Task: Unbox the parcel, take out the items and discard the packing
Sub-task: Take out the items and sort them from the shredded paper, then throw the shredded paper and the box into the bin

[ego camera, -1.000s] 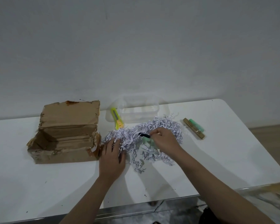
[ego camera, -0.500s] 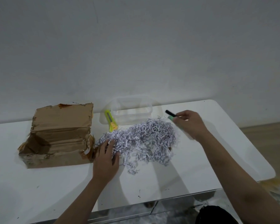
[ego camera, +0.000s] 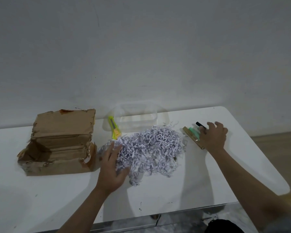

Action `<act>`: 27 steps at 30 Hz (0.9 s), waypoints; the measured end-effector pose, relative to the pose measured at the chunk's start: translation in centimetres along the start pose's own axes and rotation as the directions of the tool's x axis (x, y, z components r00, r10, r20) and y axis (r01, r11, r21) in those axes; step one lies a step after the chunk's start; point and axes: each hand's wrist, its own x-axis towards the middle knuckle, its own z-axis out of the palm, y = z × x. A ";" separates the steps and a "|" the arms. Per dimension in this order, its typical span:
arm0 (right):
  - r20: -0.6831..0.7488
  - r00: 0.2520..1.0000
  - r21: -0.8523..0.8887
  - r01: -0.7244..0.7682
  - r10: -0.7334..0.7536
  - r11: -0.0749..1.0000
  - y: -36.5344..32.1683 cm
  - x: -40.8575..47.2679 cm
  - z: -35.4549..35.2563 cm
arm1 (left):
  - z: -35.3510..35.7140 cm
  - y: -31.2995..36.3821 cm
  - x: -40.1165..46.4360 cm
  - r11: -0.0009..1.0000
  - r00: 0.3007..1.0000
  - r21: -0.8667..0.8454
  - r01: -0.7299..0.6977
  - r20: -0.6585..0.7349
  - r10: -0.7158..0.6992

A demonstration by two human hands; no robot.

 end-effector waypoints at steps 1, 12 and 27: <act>-0.072 0.989 0.030 0.134 -0.132 0.991 -0.6 -0.5 0.1 | 0.0 0.0 0.2 1.000 0.998 0.018 0.012 -0.059 -0.011; 0.633 0.645 0.232 0.370 -0.428 0.900 -8.0 -1.4 3.7 | 1.1 0.8 2.8 0.904 0.908 0.099 0.417 -0.092 -0.409; 0.299 0.821 0.437 0.336 -0.487 0.835 -7.4 -12.5 6.2 | 6.0 5.0 2.1 0.904 0.928 -0.213 0.371 0.043 -0.370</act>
